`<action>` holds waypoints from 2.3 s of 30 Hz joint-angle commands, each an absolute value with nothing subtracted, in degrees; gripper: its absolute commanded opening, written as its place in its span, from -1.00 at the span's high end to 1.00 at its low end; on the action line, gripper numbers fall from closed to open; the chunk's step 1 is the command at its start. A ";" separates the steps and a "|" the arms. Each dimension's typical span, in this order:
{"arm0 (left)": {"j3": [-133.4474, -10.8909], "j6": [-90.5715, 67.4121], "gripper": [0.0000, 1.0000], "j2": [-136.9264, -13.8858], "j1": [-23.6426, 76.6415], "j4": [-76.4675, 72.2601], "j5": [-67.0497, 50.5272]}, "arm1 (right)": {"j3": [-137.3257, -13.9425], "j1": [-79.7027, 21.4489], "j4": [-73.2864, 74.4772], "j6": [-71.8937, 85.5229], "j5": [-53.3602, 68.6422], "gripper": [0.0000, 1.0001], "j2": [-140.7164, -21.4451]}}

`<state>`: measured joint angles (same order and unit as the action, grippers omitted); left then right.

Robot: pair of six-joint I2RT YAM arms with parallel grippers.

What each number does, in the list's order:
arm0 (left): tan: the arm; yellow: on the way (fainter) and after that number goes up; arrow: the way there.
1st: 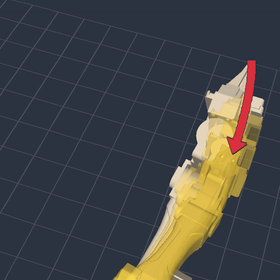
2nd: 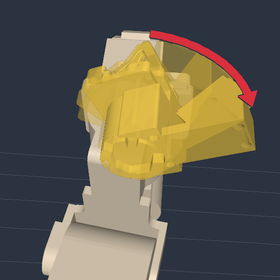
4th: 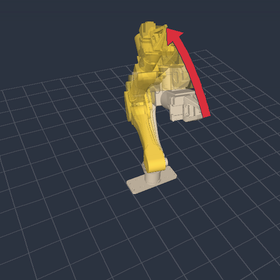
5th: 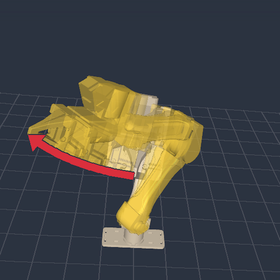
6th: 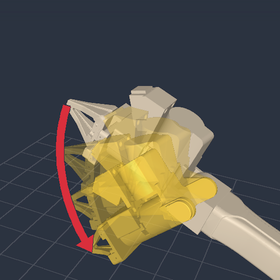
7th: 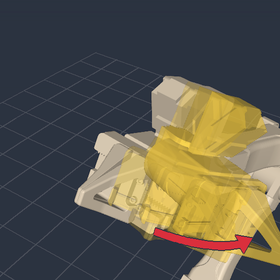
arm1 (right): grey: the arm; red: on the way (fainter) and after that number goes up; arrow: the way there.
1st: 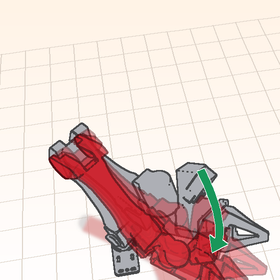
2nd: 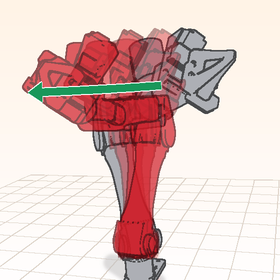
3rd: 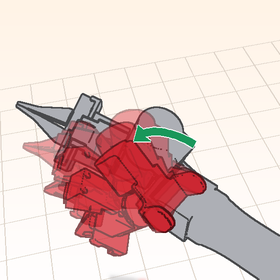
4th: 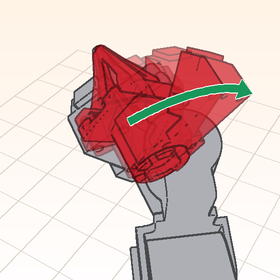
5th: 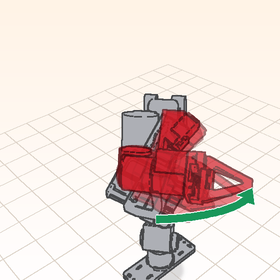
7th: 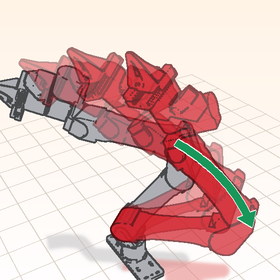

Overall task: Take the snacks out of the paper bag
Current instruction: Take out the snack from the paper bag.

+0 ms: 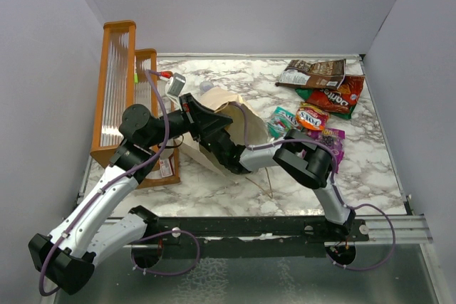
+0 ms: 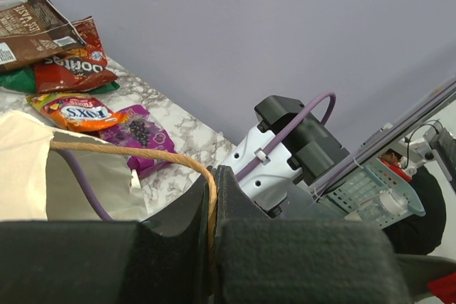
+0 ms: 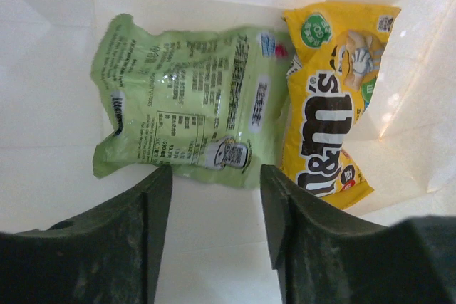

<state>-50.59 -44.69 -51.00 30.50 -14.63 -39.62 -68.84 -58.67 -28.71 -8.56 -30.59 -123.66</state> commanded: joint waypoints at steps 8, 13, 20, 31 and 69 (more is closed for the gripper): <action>-52.02 -40.58 1.00 -48.44 31.12 -11.09 -40.60 | -67.98 -56.33 -29.46 -10.35 -25.34 0.62 -123.05; -50.61 -37.30 1.00 -47.10 31.13 -7.10 -36.61 | -64.73 -56.32 -25.95 -10.60 -19.70 0.95 -116.53; -48.09 -35.28 1.00 -45.71 31.15 -5.52 -31.84 | -57.42 -56.87 -24.63 -9.68 -14.40 0.97 -106.64; -46.41 -35.73 1.00 -44.39 31.11 -9.38 -34.76 | -55.50 -57.30 -23.33 -7.46 -25.82 0.72 -105.12; -47.50 -35.83 1.00 -44.37 31.12 -7.08 -38.50 | -68.45 -52.29 -36.22 -15.42 -17.47 0.66 -122.41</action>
